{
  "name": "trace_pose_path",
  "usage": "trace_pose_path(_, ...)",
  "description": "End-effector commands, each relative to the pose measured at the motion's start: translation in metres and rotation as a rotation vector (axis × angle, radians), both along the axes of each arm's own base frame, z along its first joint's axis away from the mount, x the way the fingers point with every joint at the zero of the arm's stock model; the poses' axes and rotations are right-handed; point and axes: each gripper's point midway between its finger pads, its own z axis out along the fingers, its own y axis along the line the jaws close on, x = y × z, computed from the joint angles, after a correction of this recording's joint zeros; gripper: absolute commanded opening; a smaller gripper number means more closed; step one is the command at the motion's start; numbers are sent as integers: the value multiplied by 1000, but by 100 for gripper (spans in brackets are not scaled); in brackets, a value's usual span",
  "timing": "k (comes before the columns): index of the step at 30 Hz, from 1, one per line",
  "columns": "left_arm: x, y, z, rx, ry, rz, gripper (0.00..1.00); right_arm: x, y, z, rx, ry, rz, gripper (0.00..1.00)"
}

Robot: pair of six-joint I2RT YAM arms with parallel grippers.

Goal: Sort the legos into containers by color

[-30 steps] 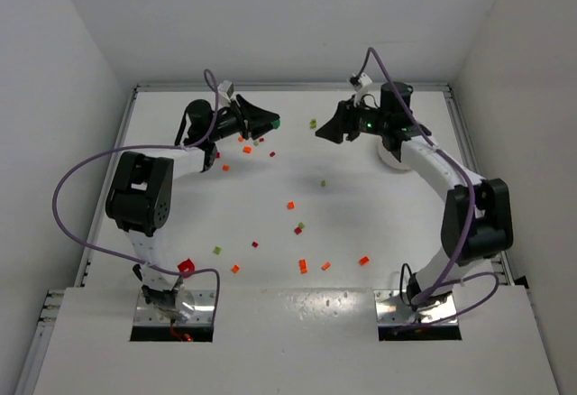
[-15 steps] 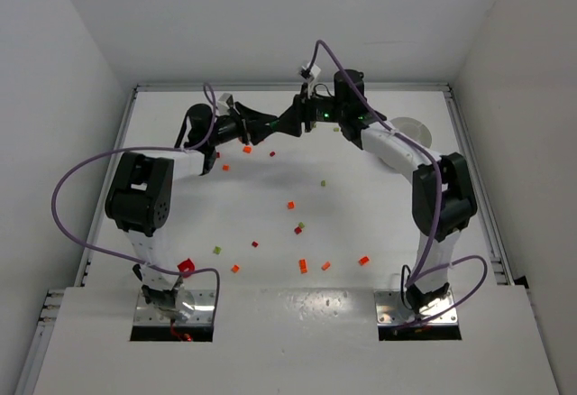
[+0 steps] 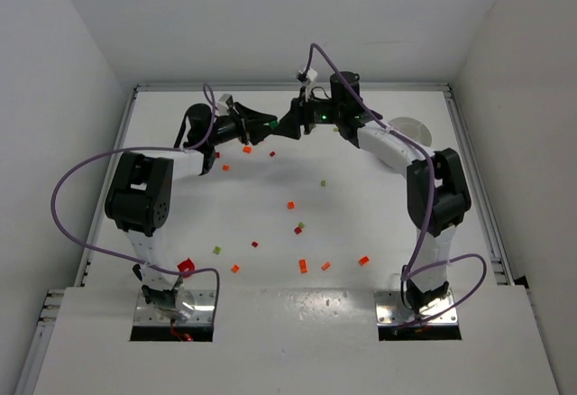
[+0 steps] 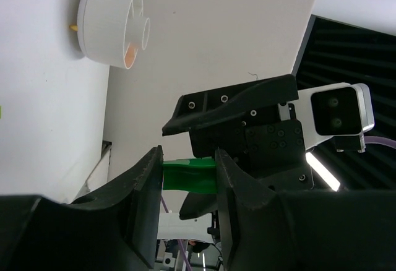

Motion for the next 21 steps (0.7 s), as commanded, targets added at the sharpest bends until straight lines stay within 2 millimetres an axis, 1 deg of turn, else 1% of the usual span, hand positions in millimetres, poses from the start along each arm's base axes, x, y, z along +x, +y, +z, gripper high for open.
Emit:
trace_pose_path(1, -5, -1, 28, -17, -80, -14, 0, 10, 6, 25, 29, -98, 6, 53)
trace_pose_path(2, -5, -1, 28, -17, -80, -14, 0, 12, 7, 25, 30, -100, 6, 52)
trace_pose_path(3, -5, -1, 28, -17, -80, -14, 0, 12, 8, 30, 39, -100, 15, 49)
trace_pose_path(4, -5, -1, 28, -17, -80, -14, 0, 12, 8, 30, 39, -100, 15, 44)
trace_pose_path(5, -5, -1, 28, -17, -80, -14, 0, 9, 12, 30, 40, -99, 24, 41)
trace_pose_path(6, -8, -6, 28, -17, -80, -25, 0, 9, 12, 31, 46, -98, 22, 39)
trace_pose_path(7, -8, -6, 28, -17, -80, -25, 0, 9, 12, 31, 46, -98, 22, 35)
trace_pose_path(8, -8, -6, 28, -17, -80, -25, 0, 4, 18, 34, 56, -96, 40, 33)
trace_pose_path(9, -8, -6, 28, -17, -80, -25, 0, 4, 18, 34, 56, -96, 40, 27)
trace_pose_path(10, -8, -6, 28, -17, -80, -25, 0, 4, 18, 34, 56, -96, 40, 24)
trace_pose_path(11, -10, -9, 28, -18, -80, -34, 0, 4, 18, 34, 56, -96, 40, 22)
trace_pose_path(12, -10, -10, 28, -18, -80, -34, 0, 1, 22, 34, 57, -96, 49, 20)
trace_pose_path(13, -10, -10, 28, -18, -80, -34, 0, 0, 21, 30, 53, -87, 49, 19)
trace_pose_path(14, -10, -10, 28, -18, -80, -34, 0, -1, 21, 28, 49, -78, 49, 19)
trace_pose_path(15, -10, -10, 28, -18, -80, -34, 0, -5, 25, 28, 49, -77, 58, 19)
trace_pose_path(16, -10, -10, 28, -18, -80, -34, 0, -6, 24, 24, 44, -68, 58, 16)
trace_pose_path(18, -10, -9, 28, -22, -72, -34, 0, -6, 24, 22, 38, -71, 60, 12)
trace_pose_path(19, -10, -9, 28, -22, -72, -34, 0, -5, 23, 22, 35, -72, 52, 8)
trace_pose_path(20, -10, -9, 28, -22, -72, -34, 1, -5, 23, 20, 31, -62, 51, 5)
trace_pose_path(21, -10, -10, 28, -18, -80, -34, 7, -5, 23, 20, 31, -62, 51, 3)
